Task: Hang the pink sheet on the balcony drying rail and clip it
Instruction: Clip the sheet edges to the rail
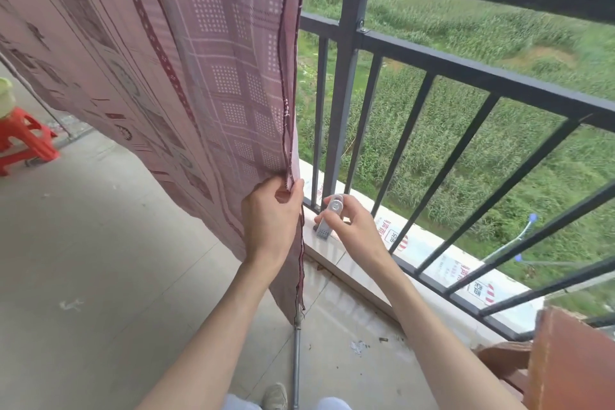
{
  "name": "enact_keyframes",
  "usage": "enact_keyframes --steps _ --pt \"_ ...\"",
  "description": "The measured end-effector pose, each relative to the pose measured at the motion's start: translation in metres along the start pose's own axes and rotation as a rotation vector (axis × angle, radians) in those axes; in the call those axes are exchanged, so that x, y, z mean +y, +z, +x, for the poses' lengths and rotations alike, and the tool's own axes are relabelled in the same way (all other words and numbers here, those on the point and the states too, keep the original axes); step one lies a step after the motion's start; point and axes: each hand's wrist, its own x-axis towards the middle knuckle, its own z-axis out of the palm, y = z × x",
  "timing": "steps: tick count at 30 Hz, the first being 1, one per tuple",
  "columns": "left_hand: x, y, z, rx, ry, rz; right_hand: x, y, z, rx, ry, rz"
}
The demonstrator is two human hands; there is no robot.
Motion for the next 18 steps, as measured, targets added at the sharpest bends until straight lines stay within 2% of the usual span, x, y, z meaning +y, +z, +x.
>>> enact_keyframes --steps 4,11,15,18 --pt "-0.006 -0.003 0.000 -0.034 0.051 -0.003 -0.012 0.002 0.009 -0.030 -0.039 0.094" --pt "-0.013 -0.007 -0.004 -0.084 0.099 -0.010 -0.043 0.013 0.026 -0.012 -0.245 -0.009" --pt "-0.009 -0.007 -0.004 -0.017 -0.009 -0.124 -0.047 0.019 0.030 0.039 -0.349 -0.169" --pt "-0.008 -0.004 -0.005 0.012 -0.042 -0.160 -0.043 0.012 0.029 0.086 -0.345 -0.151"
